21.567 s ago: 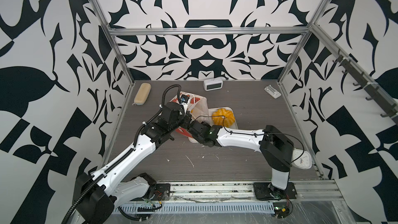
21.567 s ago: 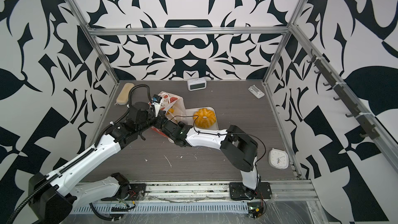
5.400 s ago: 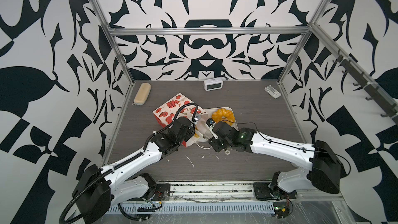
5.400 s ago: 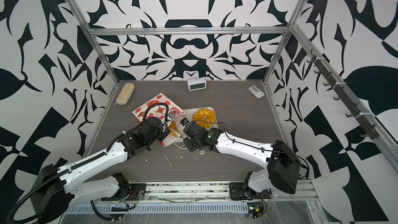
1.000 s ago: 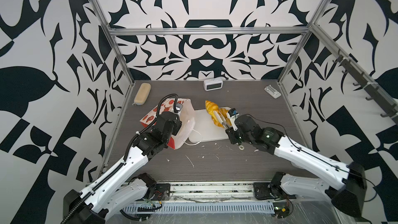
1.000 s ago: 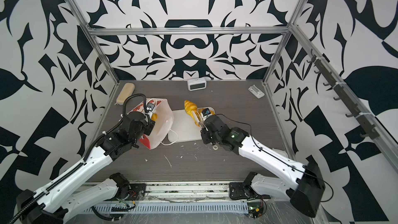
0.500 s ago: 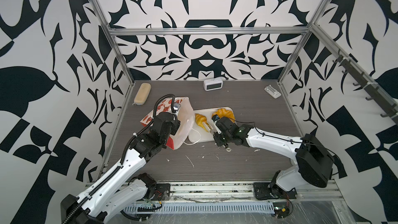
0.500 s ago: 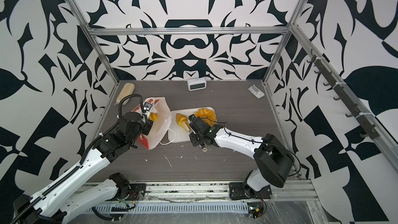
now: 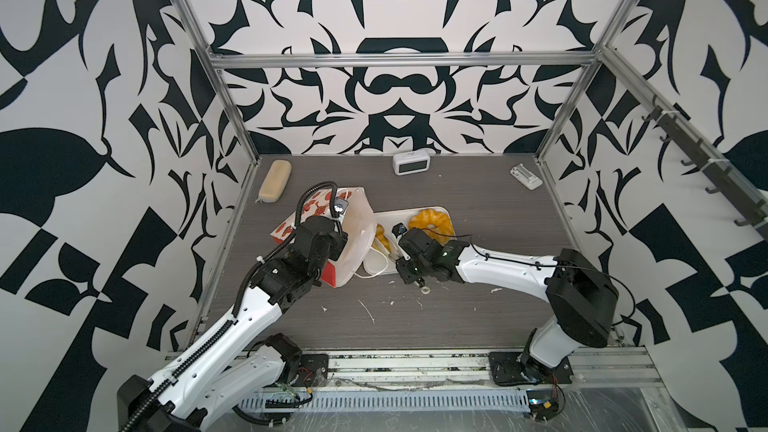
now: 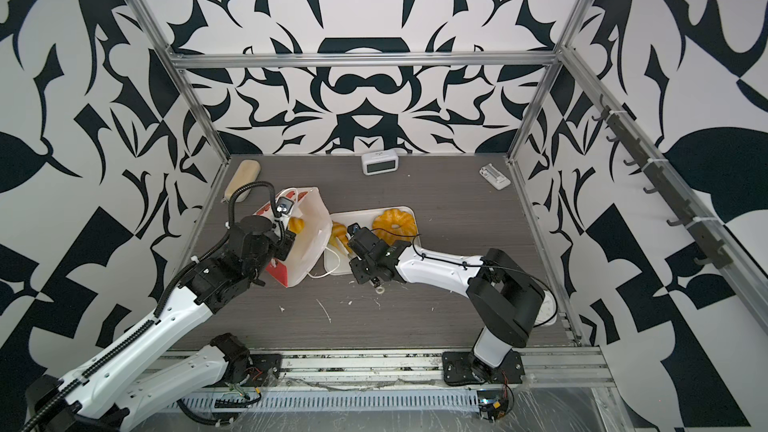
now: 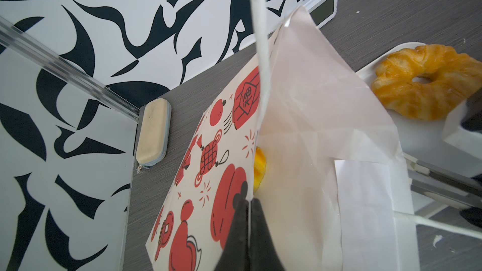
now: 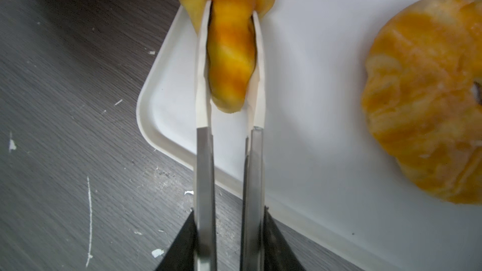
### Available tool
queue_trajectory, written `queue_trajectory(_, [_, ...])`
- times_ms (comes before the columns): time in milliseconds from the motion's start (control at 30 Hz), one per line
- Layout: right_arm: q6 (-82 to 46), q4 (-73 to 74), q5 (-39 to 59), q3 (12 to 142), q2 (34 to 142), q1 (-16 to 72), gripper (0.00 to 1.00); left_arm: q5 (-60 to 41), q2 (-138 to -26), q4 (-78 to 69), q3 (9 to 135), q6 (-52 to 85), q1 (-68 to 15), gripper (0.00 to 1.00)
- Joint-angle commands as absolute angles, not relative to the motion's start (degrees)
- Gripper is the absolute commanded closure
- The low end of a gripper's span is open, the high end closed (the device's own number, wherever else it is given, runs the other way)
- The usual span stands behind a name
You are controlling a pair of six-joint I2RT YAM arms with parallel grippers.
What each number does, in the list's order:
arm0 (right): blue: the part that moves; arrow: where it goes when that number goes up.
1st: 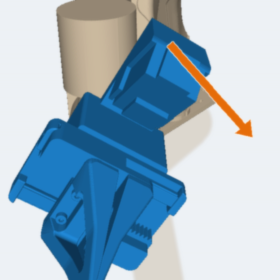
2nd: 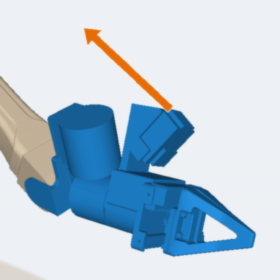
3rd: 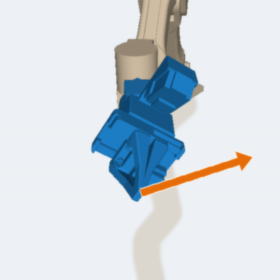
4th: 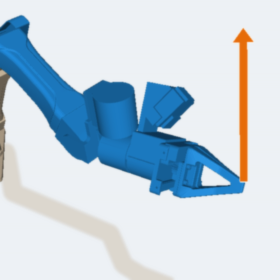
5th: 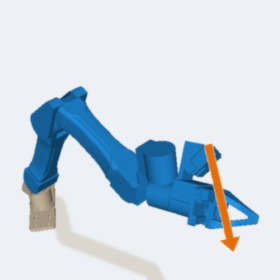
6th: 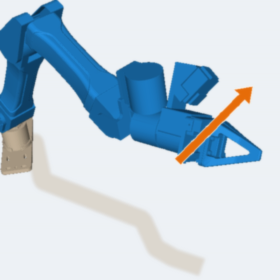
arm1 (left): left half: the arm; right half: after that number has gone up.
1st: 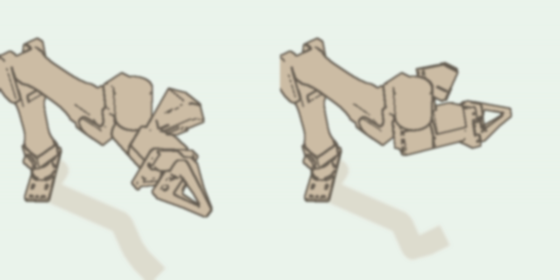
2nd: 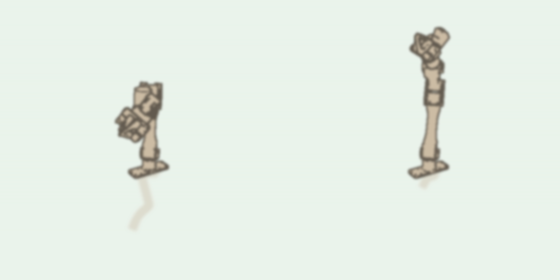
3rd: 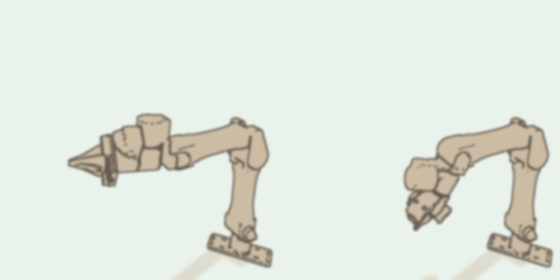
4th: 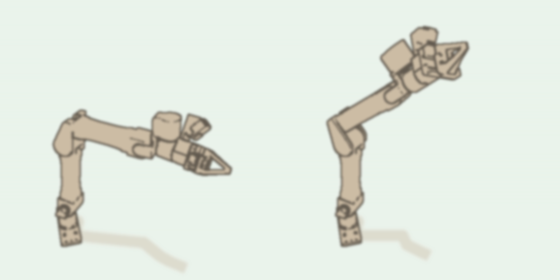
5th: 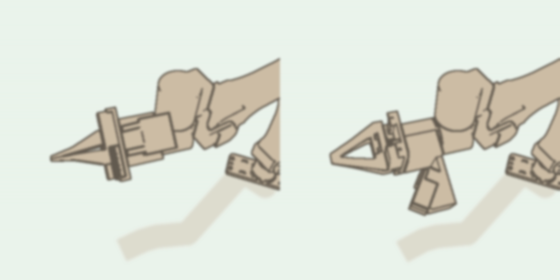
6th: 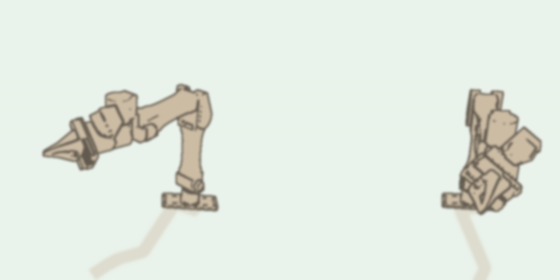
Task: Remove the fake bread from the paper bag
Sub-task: 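Lower the croissant onto the white tray and open the right tongs, then reach the open right tongs into the bag toward the remaining breads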
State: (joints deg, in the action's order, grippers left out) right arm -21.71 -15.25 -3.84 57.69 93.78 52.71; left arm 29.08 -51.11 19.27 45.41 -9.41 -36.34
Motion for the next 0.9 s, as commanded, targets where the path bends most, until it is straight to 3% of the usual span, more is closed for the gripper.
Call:
queue_trajectory(0, [-22.68, -13.89, -5.58, 58.54, 90.24, 52.94, 0.52, 28.52, -50.42, 17.82, 44.59, -8.82, -36.04, 1.0])
queue_trajectory(433, [-23.83, -13.51, -10.17, 51.69, 78.49, 52.99, 0.48, 27.91, -51.93, 17.73, 45.27, -9.12, -36.04, 1.0])
queue_trajectory(700, [-21.98, -25.19, -19.95, 52.21, 66.81, 52.95, 0.51, 26.95, -56.15, 17.77, 47.09, -9.14, -36.04, 1.0])
queue_trajectory(867, [-19.02, -29.08, -14.58, 56.26, 62.85, 53.21, 0.55, 26.1, -58.24, 16.52, 46.96, -9.71, -36.04, 1.0])
